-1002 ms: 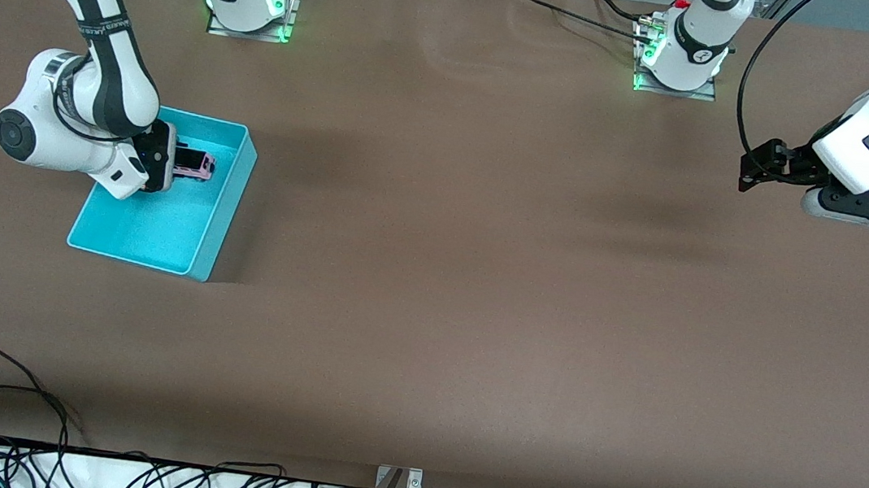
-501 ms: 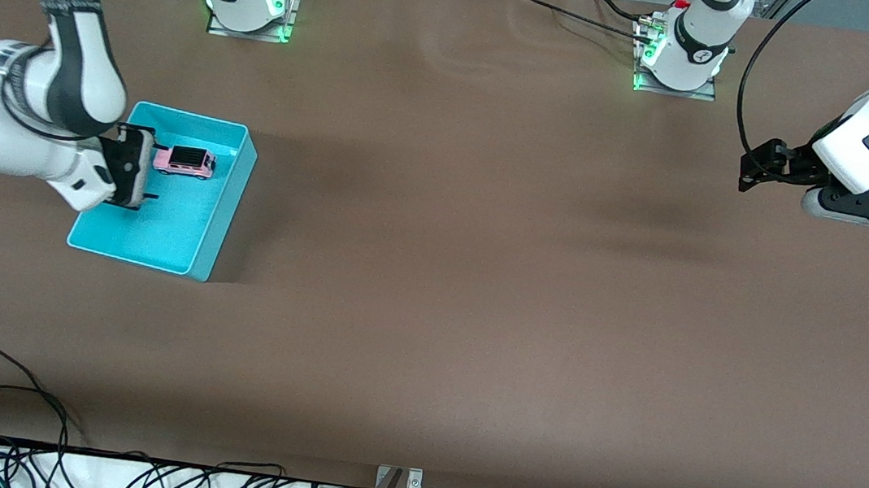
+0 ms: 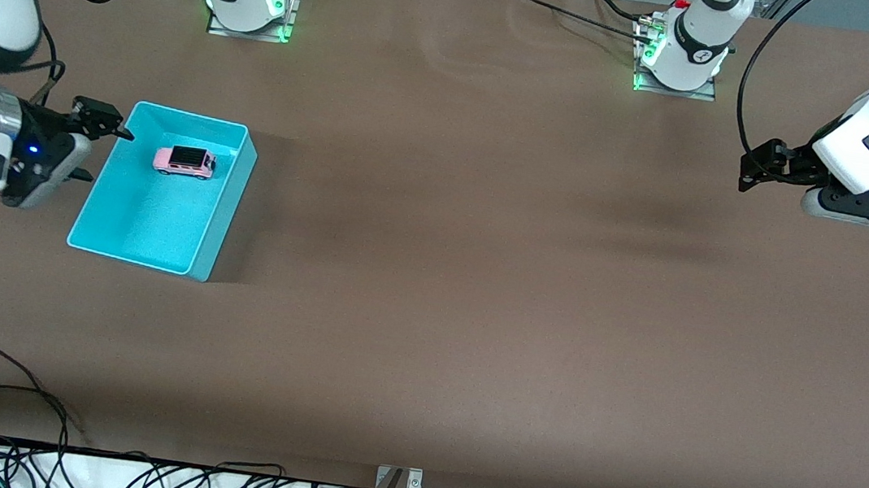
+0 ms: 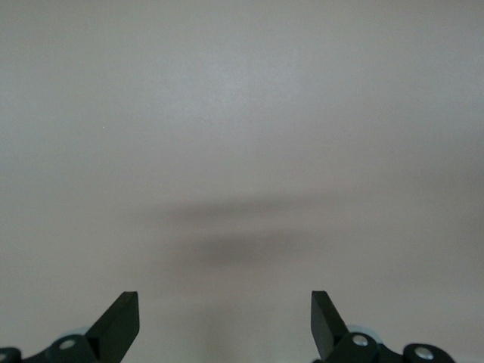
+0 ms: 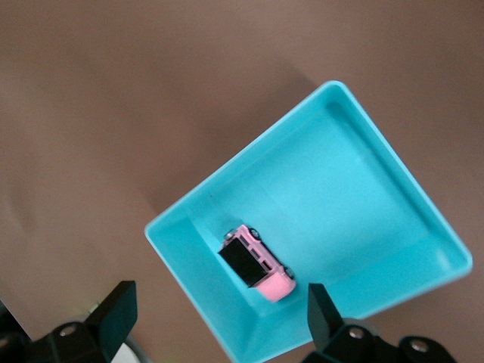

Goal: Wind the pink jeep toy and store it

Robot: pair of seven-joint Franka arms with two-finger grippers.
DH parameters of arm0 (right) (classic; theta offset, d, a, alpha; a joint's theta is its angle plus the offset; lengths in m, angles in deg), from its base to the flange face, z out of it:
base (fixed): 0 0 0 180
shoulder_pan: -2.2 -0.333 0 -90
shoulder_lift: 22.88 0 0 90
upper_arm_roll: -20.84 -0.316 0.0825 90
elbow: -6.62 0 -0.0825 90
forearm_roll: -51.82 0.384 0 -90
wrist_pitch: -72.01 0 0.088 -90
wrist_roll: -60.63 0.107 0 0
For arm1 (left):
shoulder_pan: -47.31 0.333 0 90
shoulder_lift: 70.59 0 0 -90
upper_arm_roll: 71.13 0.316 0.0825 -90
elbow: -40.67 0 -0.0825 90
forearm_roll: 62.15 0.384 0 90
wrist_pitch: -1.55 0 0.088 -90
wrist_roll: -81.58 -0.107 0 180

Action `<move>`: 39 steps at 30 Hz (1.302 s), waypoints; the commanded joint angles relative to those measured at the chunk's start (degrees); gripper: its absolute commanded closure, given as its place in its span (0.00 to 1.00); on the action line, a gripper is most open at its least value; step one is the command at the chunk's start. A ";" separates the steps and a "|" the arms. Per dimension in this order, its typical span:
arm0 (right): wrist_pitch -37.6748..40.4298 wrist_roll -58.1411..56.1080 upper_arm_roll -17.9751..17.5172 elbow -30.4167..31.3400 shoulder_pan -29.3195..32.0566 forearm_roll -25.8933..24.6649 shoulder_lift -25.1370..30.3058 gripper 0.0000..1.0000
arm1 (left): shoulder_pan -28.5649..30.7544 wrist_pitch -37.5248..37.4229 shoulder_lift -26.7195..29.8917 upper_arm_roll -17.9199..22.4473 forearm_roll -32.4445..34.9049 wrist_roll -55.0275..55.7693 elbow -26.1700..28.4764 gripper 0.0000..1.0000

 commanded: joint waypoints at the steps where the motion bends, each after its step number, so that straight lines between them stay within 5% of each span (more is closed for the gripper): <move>1: 1.84 17.42 -1.80 -0.41 -0.14 -0.79 4.00 0.00 | 0.63 -1.35 -0.93 -0.42 -1.08 -0.52 -1.99 0.00; 11: 4.73 40.46 -6.81 -5.94 -0.14 -10.55 5.50 0.00 | 0.63 -1.35 -0.93 -0.42 -1.08 -0.52 -1.99 0.00; 21: 9.22 41.26 -5.50 -6.48 0.04 -11.35 9.18 0.00 | 0.63 -1.35 -0.93 -0.42 -1.08 -0.52 -1.99 0.00; 30: 6.42 41.88 -5.59 3.97 0.04 -12.14 17.79 0.00 | 0.55 -1.35 -0.93 -0.42 -1.00 -0.44 -1.99 0.00; 39: 5.97 40.73 -5.32 -0.67 0.48 -11.87 13.85 0.00 | 0.55 -1.35 -0.93 -0.42 -1.08 -0.44 -1.99 0.00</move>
